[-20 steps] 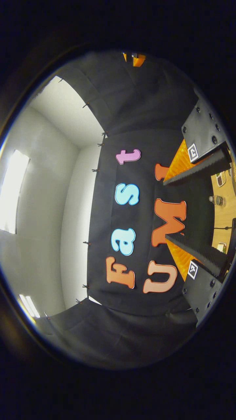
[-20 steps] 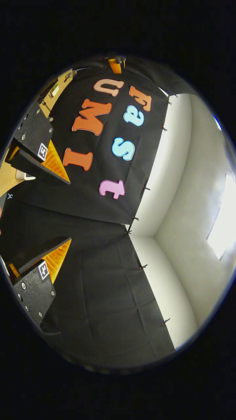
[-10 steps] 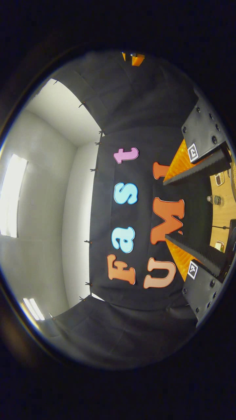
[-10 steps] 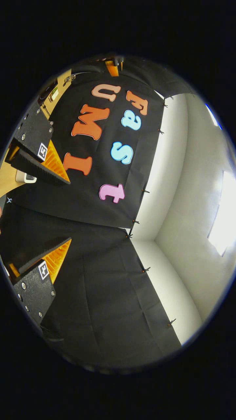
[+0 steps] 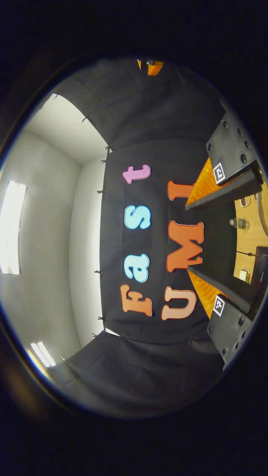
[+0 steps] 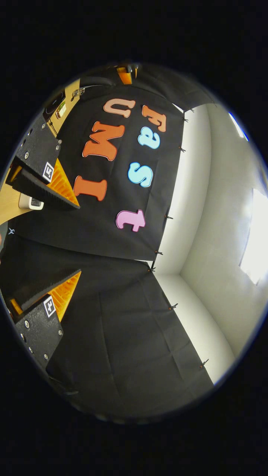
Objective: First push the handle of the pot to place it horizontally, then grasp the pot with both hands and set it on the induction cooktop.
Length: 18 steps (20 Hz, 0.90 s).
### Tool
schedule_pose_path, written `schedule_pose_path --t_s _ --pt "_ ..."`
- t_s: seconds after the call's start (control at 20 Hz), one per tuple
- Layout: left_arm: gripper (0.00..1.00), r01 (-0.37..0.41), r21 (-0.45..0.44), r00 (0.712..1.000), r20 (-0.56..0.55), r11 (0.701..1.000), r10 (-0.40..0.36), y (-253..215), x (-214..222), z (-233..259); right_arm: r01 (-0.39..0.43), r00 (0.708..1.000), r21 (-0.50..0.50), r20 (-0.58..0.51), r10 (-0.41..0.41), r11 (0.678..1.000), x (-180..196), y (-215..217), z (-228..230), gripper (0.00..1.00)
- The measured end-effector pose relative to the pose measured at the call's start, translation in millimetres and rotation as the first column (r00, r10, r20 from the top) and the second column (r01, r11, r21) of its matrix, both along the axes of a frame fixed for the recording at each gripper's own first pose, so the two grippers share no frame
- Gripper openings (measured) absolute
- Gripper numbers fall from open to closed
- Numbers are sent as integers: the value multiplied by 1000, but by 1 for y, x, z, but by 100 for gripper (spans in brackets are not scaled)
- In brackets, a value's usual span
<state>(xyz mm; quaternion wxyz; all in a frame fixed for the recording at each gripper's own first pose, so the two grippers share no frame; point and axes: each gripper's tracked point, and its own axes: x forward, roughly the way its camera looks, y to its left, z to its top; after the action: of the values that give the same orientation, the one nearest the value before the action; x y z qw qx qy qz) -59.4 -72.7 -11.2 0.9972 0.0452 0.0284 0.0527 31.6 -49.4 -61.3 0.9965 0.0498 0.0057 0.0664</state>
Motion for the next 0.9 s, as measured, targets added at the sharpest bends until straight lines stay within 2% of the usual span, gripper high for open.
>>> schedule_pose_path --t_s 0.1,0.35,0.55,0.7,0.75,0.8,0.9 --pt "93 -5 6 1000 -10 1000 5 6 1 -1 3 1000 1 -3 -3 1000 5 3 -1 95" --pt "93 1 -4 999 -50 1000 -1 18 7 -22 1 1000 33 -25 0 999 5 17 -7 95" --pt "90 53 -39 994 -88 998 -57 18 31 -42 23 1000 -5 -9 -23 1000 3 24 2 95" --pt "64 90 -63 986 -134 994 -98 17 43 -62 37 999 -12 -2 -37 999 5 38 9 95" --pt "50 87 -70 982 -160 994 -97 21 46 -73 43 999 -12 -9 -43 999 5 42 7 95" --pt "25 94 -88 974 -198 992 -110 21 47 -87 45 999 -12 -18 -45 999 4 47 4 95" --pt "8 129 -167 936 -305 977 -176 10 44 -125 49 998 -12 -39 -49 999 4 56 -2 95"
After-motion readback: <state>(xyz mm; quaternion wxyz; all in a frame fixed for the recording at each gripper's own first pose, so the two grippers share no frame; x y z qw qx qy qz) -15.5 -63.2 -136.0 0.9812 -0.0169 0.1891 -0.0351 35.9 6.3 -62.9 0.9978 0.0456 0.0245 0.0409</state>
